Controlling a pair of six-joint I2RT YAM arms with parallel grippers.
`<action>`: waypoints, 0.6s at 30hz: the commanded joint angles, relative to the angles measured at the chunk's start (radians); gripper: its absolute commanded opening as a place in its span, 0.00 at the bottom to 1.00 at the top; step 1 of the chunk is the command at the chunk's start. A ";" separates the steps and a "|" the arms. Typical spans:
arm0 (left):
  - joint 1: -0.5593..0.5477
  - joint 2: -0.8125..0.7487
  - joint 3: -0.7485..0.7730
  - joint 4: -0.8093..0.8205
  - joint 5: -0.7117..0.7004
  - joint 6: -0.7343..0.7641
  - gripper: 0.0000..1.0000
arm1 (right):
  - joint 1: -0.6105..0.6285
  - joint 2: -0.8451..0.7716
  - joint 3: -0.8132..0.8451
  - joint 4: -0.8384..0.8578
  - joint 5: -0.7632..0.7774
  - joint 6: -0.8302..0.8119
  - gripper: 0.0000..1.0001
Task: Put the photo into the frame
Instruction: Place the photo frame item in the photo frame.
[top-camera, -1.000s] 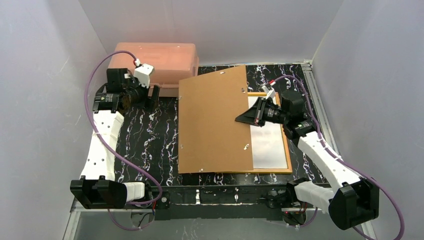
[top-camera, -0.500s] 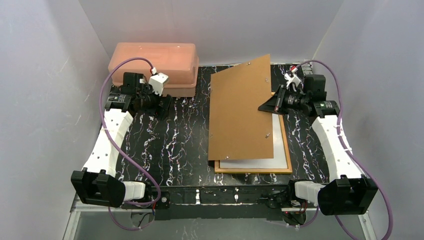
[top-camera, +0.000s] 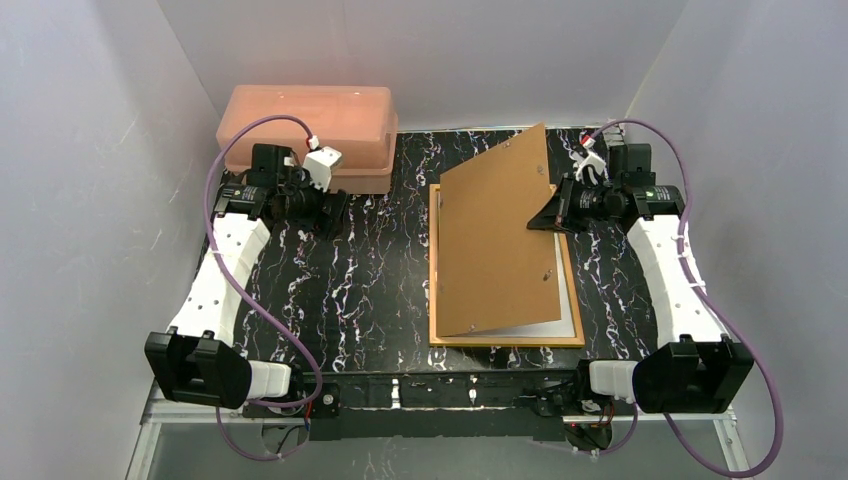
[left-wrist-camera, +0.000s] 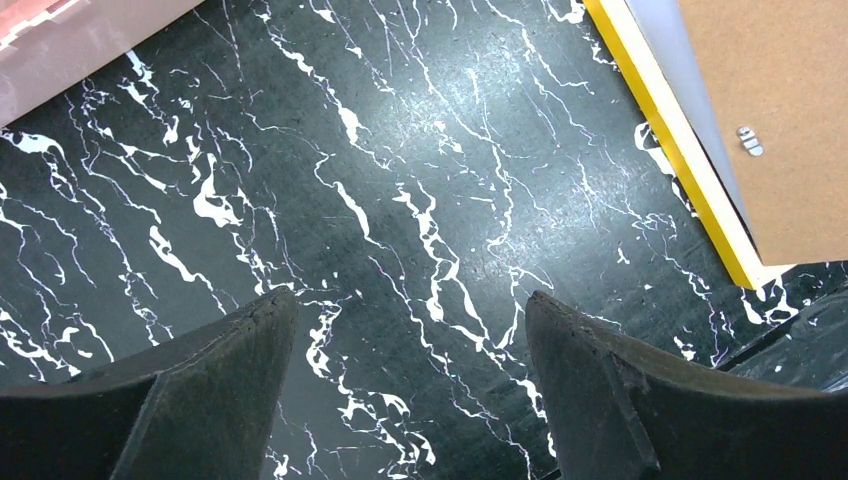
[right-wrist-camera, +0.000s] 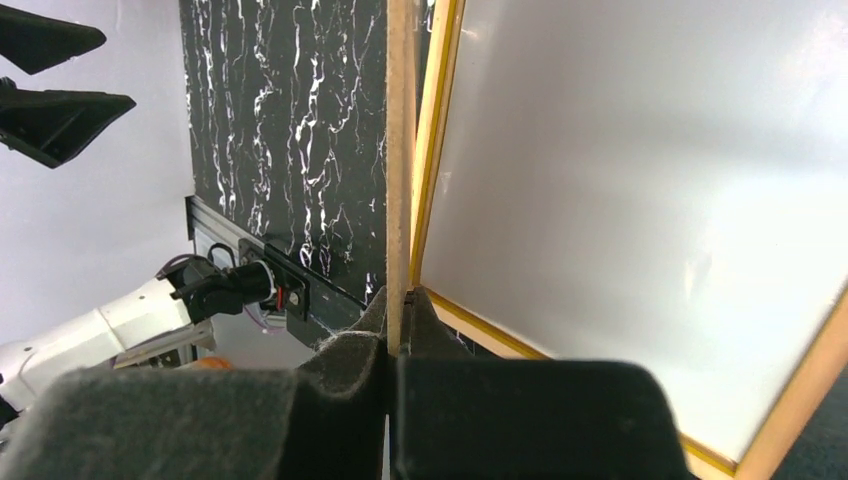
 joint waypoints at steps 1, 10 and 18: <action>-0.005 -0.013 -0.020 -0.003 0.040 0.013 0.82 | -0.007 -0.009 0.123 -0.047 0.031 -0.057 0.01; -0.006 -0.034 -0.035 -0.003 0.048 0.014 0.82 | -0.011 0.041 0.184 -0.056 0.006 -0.033 0.01; -0.006 -0.041 -0.049 0.001 0.047 0.010 0.82 | -0.011 0.027 0.106 -0.020 -0.026 -0.007 0.01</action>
